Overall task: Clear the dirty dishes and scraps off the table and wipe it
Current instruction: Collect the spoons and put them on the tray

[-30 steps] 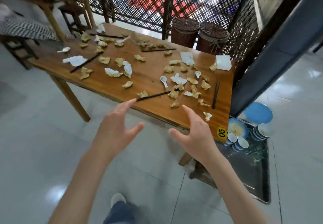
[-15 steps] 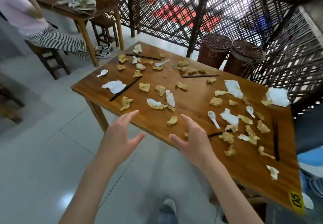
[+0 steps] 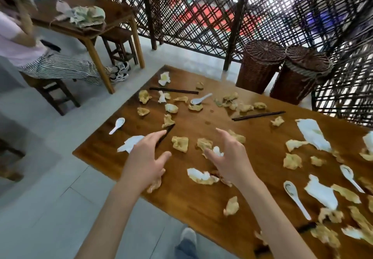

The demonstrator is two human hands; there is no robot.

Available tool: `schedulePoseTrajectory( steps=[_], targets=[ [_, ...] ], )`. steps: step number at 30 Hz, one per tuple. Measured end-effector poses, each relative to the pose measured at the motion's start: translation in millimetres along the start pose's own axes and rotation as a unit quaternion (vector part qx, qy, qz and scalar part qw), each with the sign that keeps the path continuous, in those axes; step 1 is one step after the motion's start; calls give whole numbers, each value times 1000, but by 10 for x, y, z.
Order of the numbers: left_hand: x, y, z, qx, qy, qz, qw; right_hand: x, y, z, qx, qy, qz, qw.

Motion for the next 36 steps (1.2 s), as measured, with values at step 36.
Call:
schedulePoseTrajectory(
  steps=[36],
  targets=[
    [480,3023,-2889,-56,127,-187,973,2169,2255,-731,228,-32,-8,973]
  ],
)
Point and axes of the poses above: each hand's wrist, its own y-axis towards the middle knuckle, its own x-axis out of the palm, z = x × y, the point moved 5 cm from there along y, towards the middle knuckle
